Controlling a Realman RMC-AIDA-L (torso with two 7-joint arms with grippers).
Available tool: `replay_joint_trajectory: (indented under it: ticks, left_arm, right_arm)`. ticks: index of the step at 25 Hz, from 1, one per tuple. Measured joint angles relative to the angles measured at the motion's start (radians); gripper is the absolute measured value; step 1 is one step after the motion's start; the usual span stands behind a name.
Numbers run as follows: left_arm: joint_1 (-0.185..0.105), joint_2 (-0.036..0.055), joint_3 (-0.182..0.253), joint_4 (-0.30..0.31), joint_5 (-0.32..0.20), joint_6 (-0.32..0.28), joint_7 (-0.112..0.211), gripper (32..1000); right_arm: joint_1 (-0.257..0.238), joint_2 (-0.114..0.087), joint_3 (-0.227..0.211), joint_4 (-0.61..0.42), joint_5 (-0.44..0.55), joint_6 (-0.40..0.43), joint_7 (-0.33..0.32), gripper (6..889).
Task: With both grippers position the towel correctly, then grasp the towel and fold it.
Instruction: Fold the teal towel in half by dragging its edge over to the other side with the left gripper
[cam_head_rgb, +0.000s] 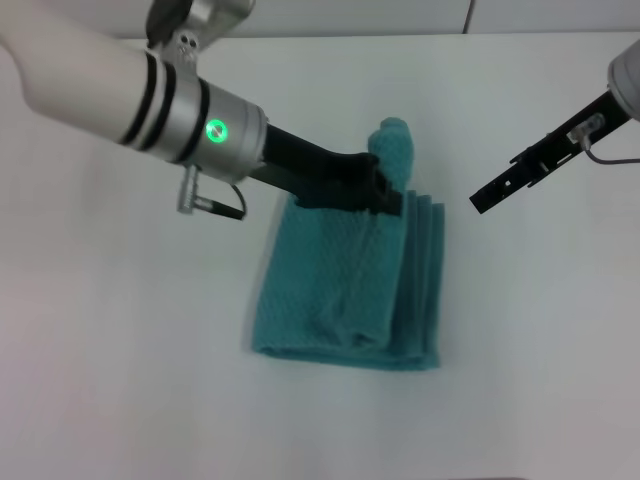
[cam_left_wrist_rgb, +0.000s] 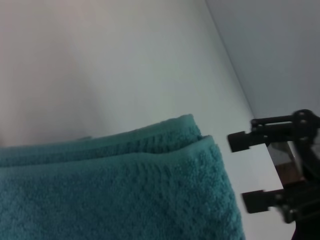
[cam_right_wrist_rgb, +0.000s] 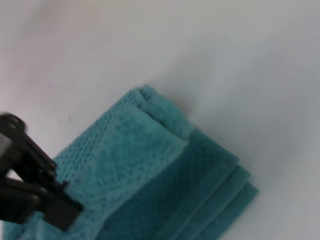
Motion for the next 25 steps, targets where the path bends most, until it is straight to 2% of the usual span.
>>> replay_joint_trajectory:
  ticks: [3,6,10,21,25]
  left_arm:
    - [-0.045,-0.0034,0.012,-0.201,-0.092,0.080,0.107,139]
    - [-0.064,-0.0052,0.012,-0.297,-0.140,0.143,0.176,150]
    - [-0.059,-0.0061,0.012,-0.304,-0.158,0.162,0.188,164]
    - [-0.043,-0.0043,0.013,-0.306,-0.221,0.155,0.227,204]
    - [-0.043,-0.0023,0.013,-0.306,-0.221,0.147,0.227,359]
  right_arm:
    - [0.007,0.000,0.000,0.000,0.001,-0.006,0.000,855]
    - [0.014,0.000,0.000,0.000,0.002,-0.010,0.000,856]
    - [0.014,0.000,0.000,0.000,0.002,-0.010,0.000,856]
    - [0.014,0.000,0.000,0.000,0.002,-0.010,0.000,855]
    - [0.013,0.000,0.000,0.000,0.002,-0.010,0.000,855]
